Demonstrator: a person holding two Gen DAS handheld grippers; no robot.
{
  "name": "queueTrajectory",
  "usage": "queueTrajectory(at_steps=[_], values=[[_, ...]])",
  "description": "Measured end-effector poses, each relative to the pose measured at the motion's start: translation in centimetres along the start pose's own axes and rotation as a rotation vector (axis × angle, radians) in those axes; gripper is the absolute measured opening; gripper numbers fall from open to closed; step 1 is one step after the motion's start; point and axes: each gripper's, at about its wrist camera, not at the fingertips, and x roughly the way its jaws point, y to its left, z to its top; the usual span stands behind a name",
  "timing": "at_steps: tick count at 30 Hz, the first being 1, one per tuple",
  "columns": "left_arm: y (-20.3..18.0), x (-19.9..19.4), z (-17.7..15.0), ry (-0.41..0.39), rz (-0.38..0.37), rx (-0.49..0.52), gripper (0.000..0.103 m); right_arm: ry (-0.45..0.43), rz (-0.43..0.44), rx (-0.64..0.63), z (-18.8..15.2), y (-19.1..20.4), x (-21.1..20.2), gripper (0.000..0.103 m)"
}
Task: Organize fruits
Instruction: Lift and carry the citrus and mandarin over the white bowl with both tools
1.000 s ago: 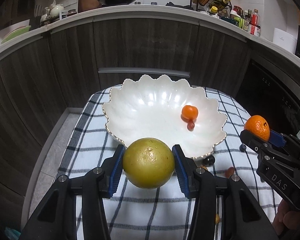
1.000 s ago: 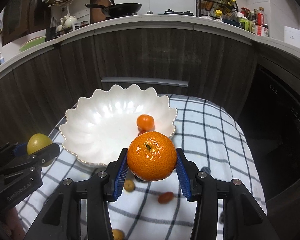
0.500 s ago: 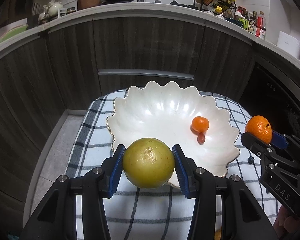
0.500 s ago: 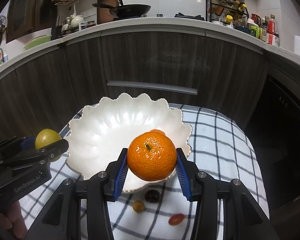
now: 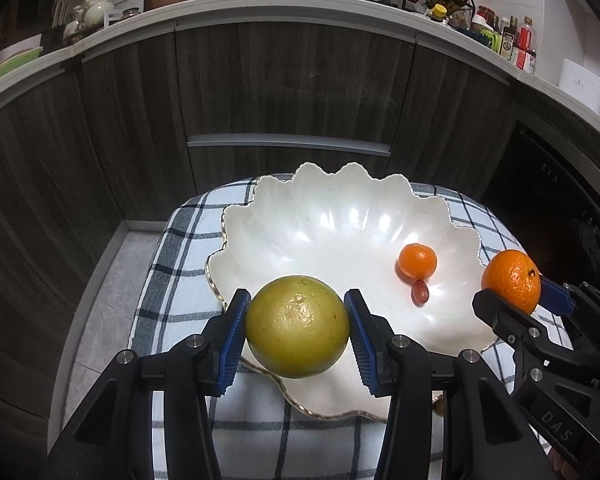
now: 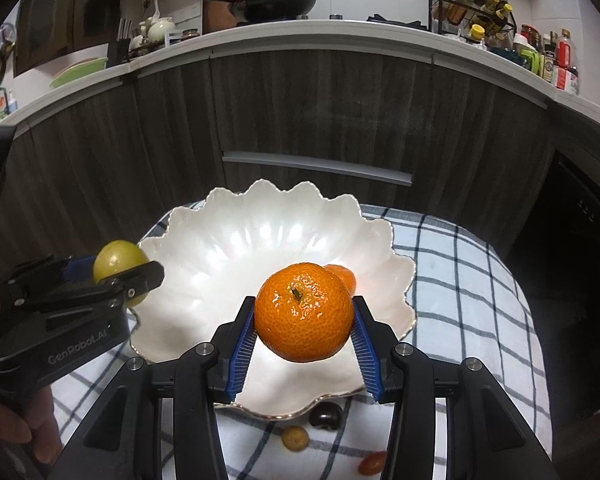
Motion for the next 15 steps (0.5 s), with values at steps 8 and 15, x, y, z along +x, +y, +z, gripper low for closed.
queueTrajectory(at_steps=[8,15], values=[[0.6,1.3,-0.1,0.033,-0.012,-0.022,0.048,0.034,0.013,-0.015,0.0,0.3,1.6,0.047],[0.6,2.2,-0.4,0.07,-0.004,-0.031,0.048,0.062,0.014,-0.021,0.0,0.4,2.3,0.047]])
